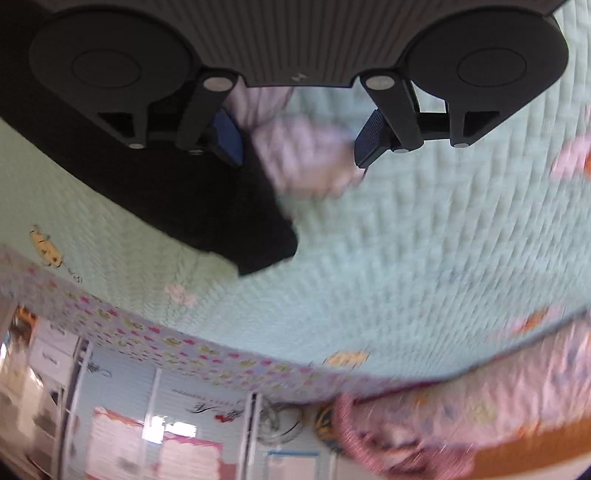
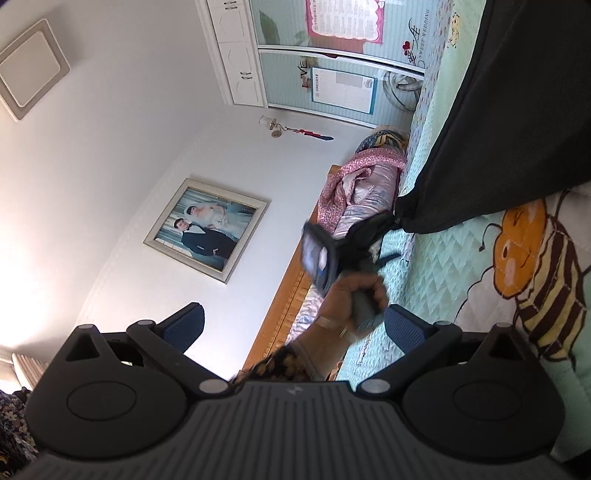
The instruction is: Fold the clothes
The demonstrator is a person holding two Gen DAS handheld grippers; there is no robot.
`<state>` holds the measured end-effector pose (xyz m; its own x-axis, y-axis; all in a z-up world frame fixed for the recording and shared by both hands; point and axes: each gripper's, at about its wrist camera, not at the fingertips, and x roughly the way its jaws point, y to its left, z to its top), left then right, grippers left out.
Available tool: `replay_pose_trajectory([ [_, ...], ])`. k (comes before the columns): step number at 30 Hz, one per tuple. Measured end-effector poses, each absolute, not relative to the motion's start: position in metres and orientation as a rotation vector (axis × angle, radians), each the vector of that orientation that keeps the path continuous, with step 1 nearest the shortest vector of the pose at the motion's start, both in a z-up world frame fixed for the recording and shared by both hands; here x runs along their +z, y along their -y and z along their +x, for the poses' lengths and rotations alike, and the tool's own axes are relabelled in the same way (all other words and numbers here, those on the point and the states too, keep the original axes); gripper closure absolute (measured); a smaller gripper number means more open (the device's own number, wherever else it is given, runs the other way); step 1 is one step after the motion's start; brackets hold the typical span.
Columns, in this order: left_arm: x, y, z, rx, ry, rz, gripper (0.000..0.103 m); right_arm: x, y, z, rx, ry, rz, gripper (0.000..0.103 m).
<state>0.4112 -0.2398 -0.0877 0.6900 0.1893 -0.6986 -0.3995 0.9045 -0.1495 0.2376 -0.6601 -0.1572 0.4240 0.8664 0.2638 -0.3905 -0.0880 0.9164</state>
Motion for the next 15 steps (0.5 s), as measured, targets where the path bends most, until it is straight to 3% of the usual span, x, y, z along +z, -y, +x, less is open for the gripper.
replay_pose_trajectory([
  [5,-0.059,0.244,0.295,0.144,-0.846,-0.296,0.034,-0.144,0.666,0.23,1.163,-0.444,1.295,0.0],
  [8,-0.029,0.235,0.221,0.09,-0.842,-0.311,0.034,-0.126,0.69,0.211,1.199,-0.284,1.471,0.0],
  [15,-0.012,0.137,0.101,0.337,-0.807,-0.38,0.028,-0.082,0.775,0.113,1.011,-0.111,1.523,0.0],
])
